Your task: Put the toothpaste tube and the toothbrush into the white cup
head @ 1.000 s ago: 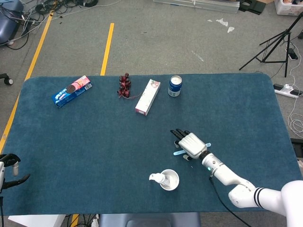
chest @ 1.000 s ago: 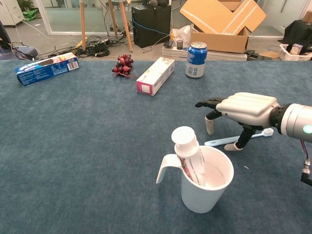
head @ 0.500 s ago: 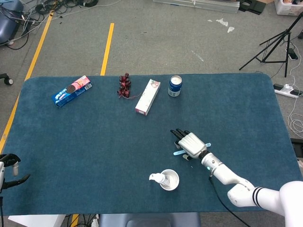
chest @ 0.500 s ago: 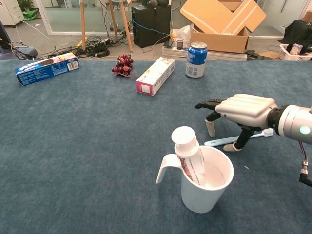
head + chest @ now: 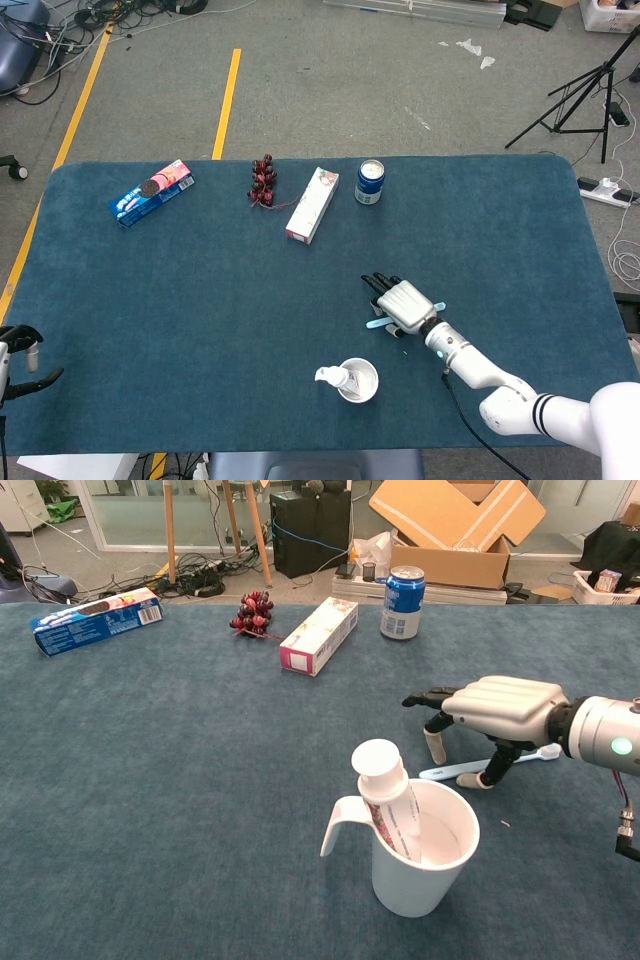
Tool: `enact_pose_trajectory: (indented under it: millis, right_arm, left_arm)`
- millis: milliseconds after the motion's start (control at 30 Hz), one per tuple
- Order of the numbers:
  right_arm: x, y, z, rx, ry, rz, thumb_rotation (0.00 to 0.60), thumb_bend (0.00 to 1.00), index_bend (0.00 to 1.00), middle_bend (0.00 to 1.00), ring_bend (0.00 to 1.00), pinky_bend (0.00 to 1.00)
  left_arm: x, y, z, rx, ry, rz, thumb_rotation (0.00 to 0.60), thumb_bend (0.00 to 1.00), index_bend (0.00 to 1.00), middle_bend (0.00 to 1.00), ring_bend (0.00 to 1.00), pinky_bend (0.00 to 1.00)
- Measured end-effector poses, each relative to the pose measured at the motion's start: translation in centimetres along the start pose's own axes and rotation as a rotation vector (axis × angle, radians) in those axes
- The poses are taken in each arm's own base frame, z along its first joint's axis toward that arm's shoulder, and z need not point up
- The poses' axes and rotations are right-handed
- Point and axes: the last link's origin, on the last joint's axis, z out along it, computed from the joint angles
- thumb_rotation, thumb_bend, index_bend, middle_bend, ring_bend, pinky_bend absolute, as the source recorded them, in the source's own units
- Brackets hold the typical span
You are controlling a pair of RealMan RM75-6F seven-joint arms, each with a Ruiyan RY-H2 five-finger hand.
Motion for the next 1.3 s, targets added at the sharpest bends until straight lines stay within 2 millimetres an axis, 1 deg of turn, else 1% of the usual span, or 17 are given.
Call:
enact_pose_trajectory:
  millis: [400, 733, 967, 1300]
  right_arm:
    - [-0.2, 0.0, 0.1, -0.001, -0.008, -0.002, 0.600, 0.23, 0.55, 0.02, 0.00, 0.24]
    - [0.0, 0.5, -0.3, -0.012, -0.002, -0.001, 0.600, 0.24, 0.57, 0.03, 0.00, 0.24]
    - [0.8, 1.2, -1.3, -0.026, 0.024, 0.001, 0.600, 0.24, 0.57, 0.03, 0.00, 0.24]
    - [2.7, 2.4, -3.4, -0.052, 0.082, 0.018, 0.600, 0.24, 0.57, 0.03, 0.00, 0.24]
  left_arm:
    - [0.1, 0.0, 0.0, 0.001, 0.001, -0.002, 0.600, 0.00, 0.77, 0.45, 0.36, 0.40]
    - [0.1, 0.0, 0.0, 0.001, 0.002, -0.001, 0.600, 0.00, 0.77, 0.45, 0.36, 0.40]
    - [0.0, 0.0, 0.0, 0.001, 0.002, 0.003, 0.600, 0.00, 0.77, 0.45, 0.36, 0.40]
    - [-0.1, 0.0, 0.0, 0.002, -0.001, 0.009, 0.600, 0.00, 0.77, 0.45, 0.36, 0.40]
